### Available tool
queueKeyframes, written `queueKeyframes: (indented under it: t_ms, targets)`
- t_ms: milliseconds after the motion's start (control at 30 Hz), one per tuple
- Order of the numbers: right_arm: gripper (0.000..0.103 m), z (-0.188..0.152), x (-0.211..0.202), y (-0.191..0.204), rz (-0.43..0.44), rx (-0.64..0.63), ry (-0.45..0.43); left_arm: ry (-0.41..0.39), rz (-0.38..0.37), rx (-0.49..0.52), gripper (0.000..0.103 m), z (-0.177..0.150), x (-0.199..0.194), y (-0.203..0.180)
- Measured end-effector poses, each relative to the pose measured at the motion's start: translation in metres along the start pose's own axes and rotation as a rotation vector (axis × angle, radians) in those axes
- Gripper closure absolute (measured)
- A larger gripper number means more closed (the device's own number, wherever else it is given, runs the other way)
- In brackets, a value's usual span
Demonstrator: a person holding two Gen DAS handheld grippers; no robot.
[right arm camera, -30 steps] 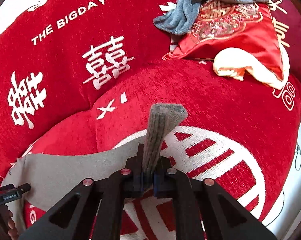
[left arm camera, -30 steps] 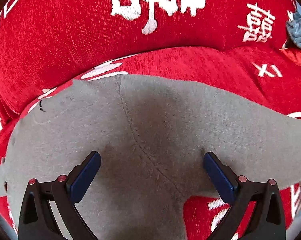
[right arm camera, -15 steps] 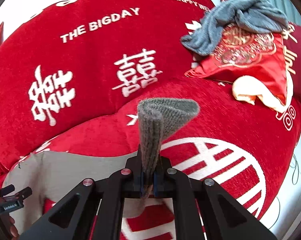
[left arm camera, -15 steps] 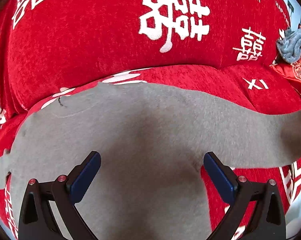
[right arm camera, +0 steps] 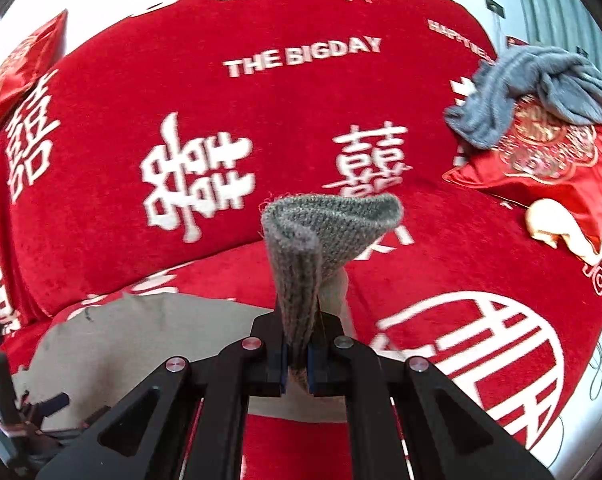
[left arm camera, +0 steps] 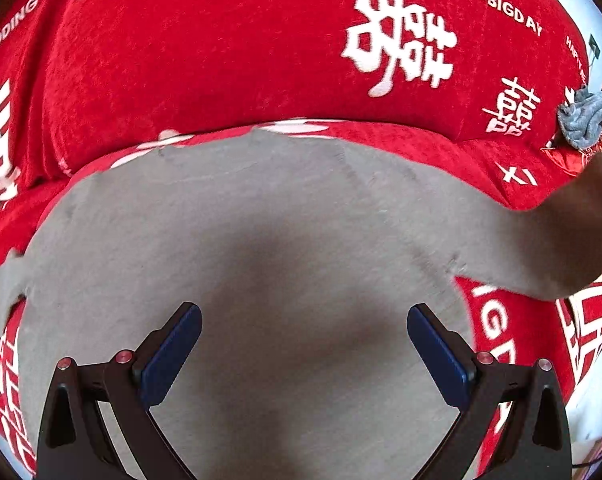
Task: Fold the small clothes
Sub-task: 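Lift the grasped sleeve cuff up with the right gripper, then carry the sleeve across the sweater body and open the right gripper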
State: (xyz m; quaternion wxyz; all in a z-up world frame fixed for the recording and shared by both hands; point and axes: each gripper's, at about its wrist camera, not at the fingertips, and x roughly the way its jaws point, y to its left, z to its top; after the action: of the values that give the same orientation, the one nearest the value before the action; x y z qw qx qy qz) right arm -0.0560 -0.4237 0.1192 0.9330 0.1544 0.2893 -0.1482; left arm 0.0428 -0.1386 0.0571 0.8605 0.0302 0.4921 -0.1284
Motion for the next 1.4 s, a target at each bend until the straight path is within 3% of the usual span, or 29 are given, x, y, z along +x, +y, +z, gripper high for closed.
queueKeyframes:
  t_ms: [533,933,1400]
  targets:
    - [0.097,-0.002,-0.001,0.155,0.117,-0.143,0.012,0.028,0.016,-0.078,0.0,-0.034,-0.004,0.084]
    - [0.097,-0.049,0.011,0.283,0.199,-0.295,0.044,0.03,0.016,-0.203,0.0,-0.054,-0.009,0.156]
    - [0.097,-0.104,0.011,0.371,0.3,-0.436,0.112,0.015,0.006,-0.288,0.0,-0.074,-0.016,0.196]
